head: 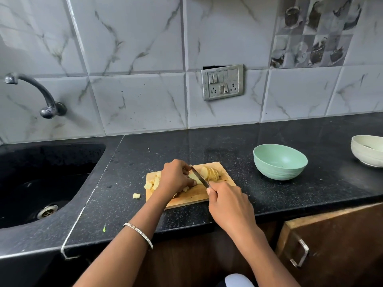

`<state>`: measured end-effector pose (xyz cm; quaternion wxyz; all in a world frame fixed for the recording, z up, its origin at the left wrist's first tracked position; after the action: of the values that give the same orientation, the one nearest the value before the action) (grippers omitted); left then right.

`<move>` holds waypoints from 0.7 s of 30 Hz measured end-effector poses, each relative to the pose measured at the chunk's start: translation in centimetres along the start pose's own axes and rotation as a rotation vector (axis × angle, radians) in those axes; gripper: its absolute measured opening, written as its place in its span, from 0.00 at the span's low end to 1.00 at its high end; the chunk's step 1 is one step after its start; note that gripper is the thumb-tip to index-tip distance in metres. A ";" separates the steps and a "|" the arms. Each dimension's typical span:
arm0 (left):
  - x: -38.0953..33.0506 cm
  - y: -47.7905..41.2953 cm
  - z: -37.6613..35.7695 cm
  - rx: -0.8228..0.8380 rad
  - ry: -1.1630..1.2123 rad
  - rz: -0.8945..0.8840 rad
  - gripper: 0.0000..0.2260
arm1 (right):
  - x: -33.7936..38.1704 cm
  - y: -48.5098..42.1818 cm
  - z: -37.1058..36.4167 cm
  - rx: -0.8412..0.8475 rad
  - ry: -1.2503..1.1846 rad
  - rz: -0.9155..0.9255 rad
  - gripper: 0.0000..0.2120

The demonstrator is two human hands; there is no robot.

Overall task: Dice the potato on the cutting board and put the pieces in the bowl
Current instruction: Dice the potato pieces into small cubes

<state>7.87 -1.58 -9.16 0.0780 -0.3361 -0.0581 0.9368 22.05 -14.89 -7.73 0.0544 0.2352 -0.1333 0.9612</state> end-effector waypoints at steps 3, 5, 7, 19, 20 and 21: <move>0.0 -0.1 0.1 0.001 0.017 0.021 0.19 | -0.1 -0.2 -0.8 0.018 0.000 0.008 0.13; 0.1 -0.1 0.1 -0.005 0.026 0.026 0.18 | -0.1 -0.3 -1.2 0.024 -0.005 0.019 0.13; 0.2 -0.3 0.0 -0.006 0.026 0.035 0.18 | -0.2 -0.4 -1.7 0.030 -0.010 0.022 0.13; 1.0 -1.1 -0.1 0.011 0.000 0.056 0.20 | 0.2 -3.1 -3.7 0.104 -0.008 -0.017 0.13; 1.0 -1.1 -0.1 0.006 -0.003 0.053 0.20 | 0.3 -3.1 -3.8 0.107 0.012 -0.017 0.12; 1.0 -1.0 0.0 -0.001 -0.004 0.051 0.21 | 0.5 -3.1 -3.8 0.111 0.037 -0.013 0.11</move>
<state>7.21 -0.43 -9.59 0.0535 -0.3357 -0.0503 0.9391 20.45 -10.86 -10.08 0.0502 0.2208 -0.0773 0.9710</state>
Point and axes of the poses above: each hand's wrist, its own y-axis away from the middle knuckle, its own z-axis out of the back of the hand, x = y × z, the point moved 5 cm from there along -y, towards the middle knuckle, and after that the axes turned 1 degree about -z, right-handed, at the moved point
